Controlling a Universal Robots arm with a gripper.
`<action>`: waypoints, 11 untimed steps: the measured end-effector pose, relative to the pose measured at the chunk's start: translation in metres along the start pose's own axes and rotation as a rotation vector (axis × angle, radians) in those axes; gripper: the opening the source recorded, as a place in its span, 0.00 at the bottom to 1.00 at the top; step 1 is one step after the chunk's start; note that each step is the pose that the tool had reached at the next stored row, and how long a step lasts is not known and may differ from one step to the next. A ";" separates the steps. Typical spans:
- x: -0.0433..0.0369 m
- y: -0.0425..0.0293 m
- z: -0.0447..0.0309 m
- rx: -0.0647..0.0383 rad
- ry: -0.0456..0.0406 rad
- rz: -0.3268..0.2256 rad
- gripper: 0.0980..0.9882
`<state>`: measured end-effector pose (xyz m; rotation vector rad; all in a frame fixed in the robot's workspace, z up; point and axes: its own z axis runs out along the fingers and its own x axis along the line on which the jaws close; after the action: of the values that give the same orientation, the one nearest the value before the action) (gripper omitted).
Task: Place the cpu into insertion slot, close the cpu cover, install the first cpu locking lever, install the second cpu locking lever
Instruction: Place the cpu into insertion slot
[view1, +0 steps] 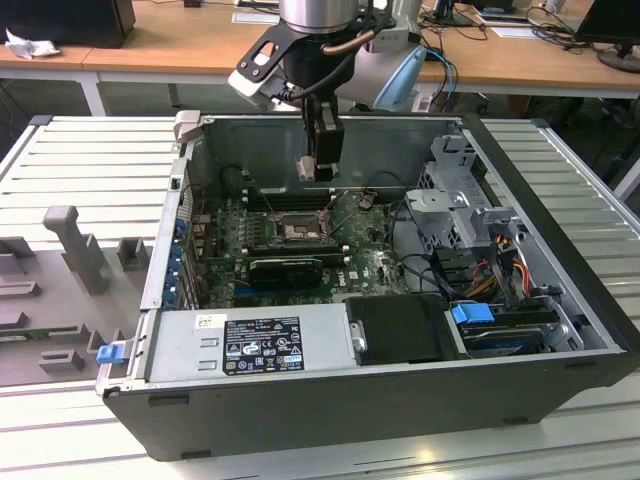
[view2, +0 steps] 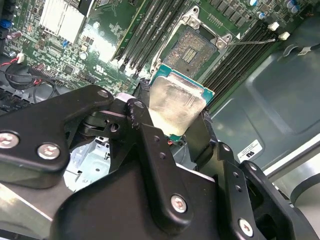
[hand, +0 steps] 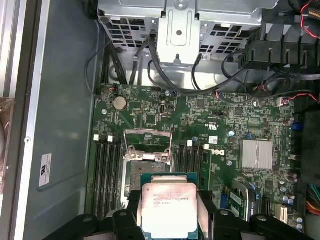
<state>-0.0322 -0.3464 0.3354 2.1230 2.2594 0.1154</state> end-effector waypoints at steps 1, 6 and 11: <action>0.0000 0.0000 0.0003 0.000 0.0000 0.000 0.49; 0.0000 -0.0008 0.0029 0.000 0.0001 0.001 0.49; 0.0016 -0.0023 0.0165 0.005 -0.0019 0.028 0.49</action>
<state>-0.0332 -0.3445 0.3187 2.1570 2.2317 0.1086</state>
